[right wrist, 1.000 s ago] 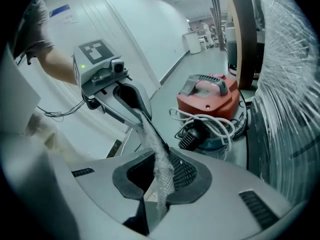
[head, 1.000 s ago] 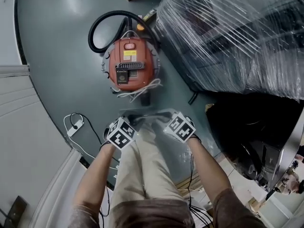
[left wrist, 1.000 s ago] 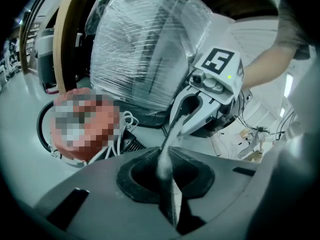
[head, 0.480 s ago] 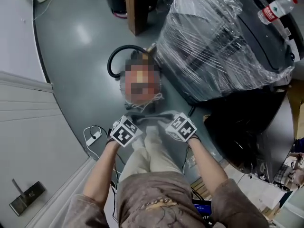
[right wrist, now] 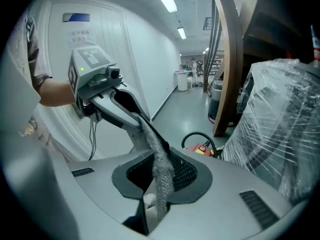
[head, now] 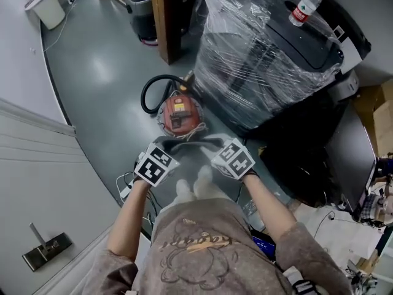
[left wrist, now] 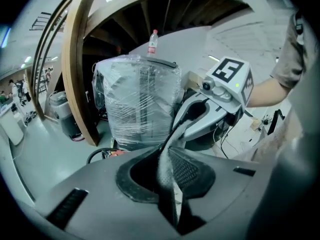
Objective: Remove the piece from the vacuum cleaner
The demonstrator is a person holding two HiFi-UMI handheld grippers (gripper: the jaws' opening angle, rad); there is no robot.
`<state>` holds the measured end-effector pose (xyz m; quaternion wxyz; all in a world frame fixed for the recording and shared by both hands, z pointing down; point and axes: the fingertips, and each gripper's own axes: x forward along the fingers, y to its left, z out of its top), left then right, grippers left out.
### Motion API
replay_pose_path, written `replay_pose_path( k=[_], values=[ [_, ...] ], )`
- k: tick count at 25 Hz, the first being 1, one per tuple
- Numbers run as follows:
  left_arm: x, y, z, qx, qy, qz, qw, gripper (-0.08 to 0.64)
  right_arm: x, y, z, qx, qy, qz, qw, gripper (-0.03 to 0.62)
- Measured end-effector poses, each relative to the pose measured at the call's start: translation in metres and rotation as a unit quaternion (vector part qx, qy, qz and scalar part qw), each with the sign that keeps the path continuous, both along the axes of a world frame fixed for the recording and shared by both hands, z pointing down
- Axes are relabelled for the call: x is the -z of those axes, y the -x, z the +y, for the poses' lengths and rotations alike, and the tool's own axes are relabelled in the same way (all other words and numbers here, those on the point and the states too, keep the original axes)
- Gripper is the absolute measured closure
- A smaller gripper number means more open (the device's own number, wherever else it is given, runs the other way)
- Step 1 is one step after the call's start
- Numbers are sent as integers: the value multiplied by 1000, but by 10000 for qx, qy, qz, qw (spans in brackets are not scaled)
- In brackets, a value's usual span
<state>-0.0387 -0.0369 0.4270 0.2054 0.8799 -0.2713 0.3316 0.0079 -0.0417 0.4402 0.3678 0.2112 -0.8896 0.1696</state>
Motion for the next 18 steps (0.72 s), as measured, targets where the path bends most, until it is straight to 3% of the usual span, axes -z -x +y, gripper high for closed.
replay_pose_path(
  k=[13,18],
  values=[
    [98,-16,22,216,-805,606,9947,503,106,-19,18,-664,-859,-695,9917,526],
    [115,-35,30,443,-1013,1090,9879,499,126,-41,26,-884,-1222,-876,9847,520]
  ],
)
